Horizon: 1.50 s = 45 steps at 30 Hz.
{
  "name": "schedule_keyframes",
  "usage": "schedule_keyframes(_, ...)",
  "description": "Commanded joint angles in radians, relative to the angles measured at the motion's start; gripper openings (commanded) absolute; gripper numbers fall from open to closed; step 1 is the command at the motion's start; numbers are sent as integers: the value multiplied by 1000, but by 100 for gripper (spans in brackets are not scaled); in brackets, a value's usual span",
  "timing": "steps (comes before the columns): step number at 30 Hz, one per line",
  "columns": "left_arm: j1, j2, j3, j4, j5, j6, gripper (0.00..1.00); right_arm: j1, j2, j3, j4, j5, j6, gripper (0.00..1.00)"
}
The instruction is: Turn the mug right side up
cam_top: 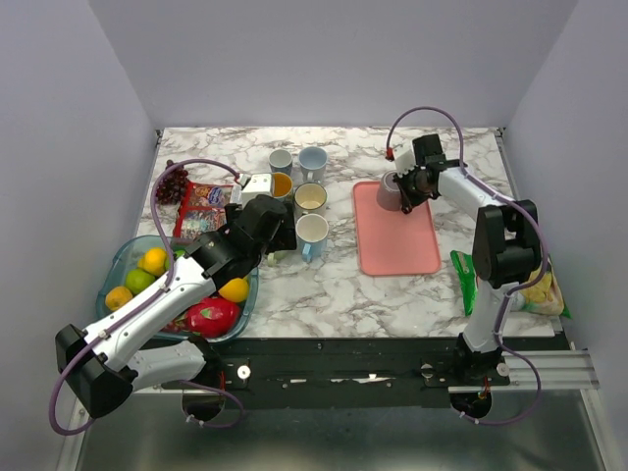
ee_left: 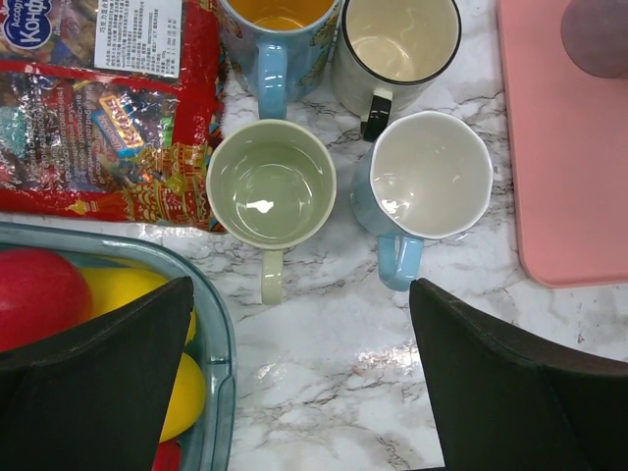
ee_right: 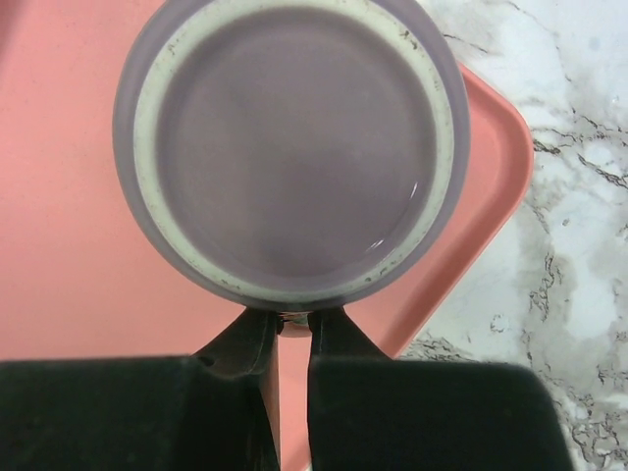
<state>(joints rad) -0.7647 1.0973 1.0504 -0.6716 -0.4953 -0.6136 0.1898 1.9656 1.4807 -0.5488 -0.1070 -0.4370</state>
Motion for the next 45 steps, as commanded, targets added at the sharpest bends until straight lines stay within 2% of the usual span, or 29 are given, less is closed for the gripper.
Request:
schedule_keyframes(1, 8, -20, -7, 38, 27, -5, 99, -1, -82, -54, 82, 10, 50, 1)
schedule_keyframes(10, 11, -39, -42, 101, 115, 5, 99, 0, -315, -226, 222, -141, 234, 1)
schedule_keyframes(13, 11, -57, -65, 159, 159, 17, 99, -1, -425, -275, 254, -216, 346, 1)
schedule_keyframes(16, 11, -76, -85, 234, 239, 32, 99, -1, -560, -325, 296, -307, 434, 1)
schedule_keyframes(21, 11, -112, -130, 452, 446, 55, 99, 10, -766, -410, 447, -512, 691, 1)
schedule_keyframes(23, 11, -125, -154, 529, 527, 55, 99, 28, -842, -450, 525, -548, 815, 1)
schedule_keyframes(24, 11, -128, -162, 609, 591, 51, 99, 58, -864, -464, 539, -556, 849, 1)
schedule_keyframes(27, 11, -122, -179, 744, 659, 15, 99, 140, -933, -493, 630, -545, 955, 1)
schedule_keyframes(31, 11, -96, -129, 806, 708, -23, 99, 230, -987, -511, 713, -508, 1067, 1)
schedule_keyframes(35, 11, -115, -112, 849, 718, -44, 99, 299, -1010, -513, 871, -500, 1222, 1)
schedule_keyframes(40, 11, -178, -159, 967, 759, -100, 95, 359, -998, -487, 921, -484, 1255, 1)
schedule_keyframes(45, 11, -191, -165, 1004, 765, -132, 84, 396, -979, -484, 990, -484, 1276, 1)
